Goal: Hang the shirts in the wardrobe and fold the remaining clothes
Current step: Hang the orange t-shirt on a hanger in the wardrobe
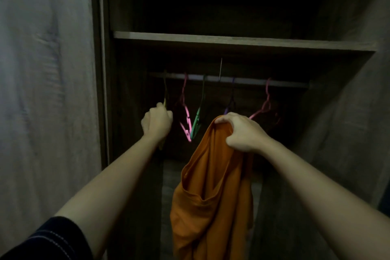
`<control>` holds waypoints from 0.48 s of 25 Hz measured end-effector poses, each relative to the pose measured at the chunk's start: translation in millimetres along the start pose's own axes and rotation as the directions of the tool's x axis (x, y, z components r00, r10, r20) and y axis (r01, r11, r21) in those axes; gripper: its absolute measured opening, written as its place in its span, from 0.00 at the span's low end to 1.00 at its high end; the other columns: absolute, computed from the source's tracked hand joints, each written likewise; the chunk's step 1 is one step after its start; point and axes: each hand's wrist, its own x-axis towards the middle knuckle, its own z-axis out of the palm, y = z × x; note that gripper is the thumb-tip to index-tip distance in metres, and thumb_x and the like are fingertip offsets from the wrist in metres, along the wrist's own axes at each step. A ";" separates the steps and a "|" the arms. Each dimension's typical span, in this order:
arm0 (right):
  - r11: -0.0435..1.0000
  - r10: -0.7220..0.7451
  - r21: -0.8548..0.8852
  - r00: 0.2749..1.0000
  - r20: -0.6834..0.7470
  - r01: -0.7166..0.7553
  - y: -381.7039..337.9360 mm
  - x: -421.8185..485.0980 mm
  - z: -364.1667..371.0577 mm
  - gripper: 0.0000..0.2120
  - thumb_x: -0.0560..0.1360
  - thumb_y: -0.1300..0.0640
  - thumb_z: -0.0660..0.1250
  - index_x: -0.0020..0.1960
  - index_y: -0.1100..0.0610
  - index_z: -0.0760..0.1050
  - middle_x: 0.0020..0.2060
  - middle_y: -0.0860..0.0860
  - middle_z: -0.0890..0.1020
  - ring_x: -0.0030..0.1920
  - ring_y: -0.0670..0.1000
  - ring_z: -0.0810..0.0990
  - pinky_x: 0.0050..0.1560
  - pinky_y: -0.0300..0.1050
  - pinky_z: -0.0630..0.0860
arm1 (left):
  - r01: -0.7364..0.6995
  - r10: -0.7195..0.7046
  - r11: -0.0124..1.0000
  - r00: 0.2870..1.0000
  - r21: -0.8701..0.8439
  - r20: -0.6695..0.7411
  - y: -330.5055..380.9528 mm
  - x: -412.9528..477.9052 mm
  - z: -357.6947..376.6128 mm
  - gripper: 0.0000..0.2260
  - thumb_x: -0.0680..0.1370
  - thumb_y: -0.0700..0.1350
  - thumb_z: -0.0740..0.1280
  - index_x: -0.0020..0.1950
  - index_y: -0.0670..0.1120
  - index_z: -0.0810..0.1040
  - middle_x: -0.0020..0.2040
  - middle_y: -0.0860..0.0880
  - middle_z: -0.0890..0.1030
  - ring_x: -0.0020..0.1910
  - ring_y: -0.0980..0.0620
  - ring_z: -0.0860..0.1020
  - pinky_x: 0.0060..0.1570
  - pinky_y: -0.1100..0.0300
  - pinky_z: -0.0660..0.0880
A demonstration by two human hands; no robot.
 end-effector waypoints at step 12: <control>0.989 0.137 -0.069 0.975 0.173 -0.127 -54.6 -67.7 104.8 0.30 0.70 0.61 0.64 0.70 0.47 0.65 0.67 0.49 0.68 0.67 0.52 0.66 0.61 0.48 0.69 | -0.127 0.055 0.895 0.983 0.427 0.177 -91.9 -170.8 -100.0 0.07 0.82 0.44 0.53 0.56 0.44 0.68 0.48 0.45 0.79 0.45 0.43 0.81 0.42 0.52 0.78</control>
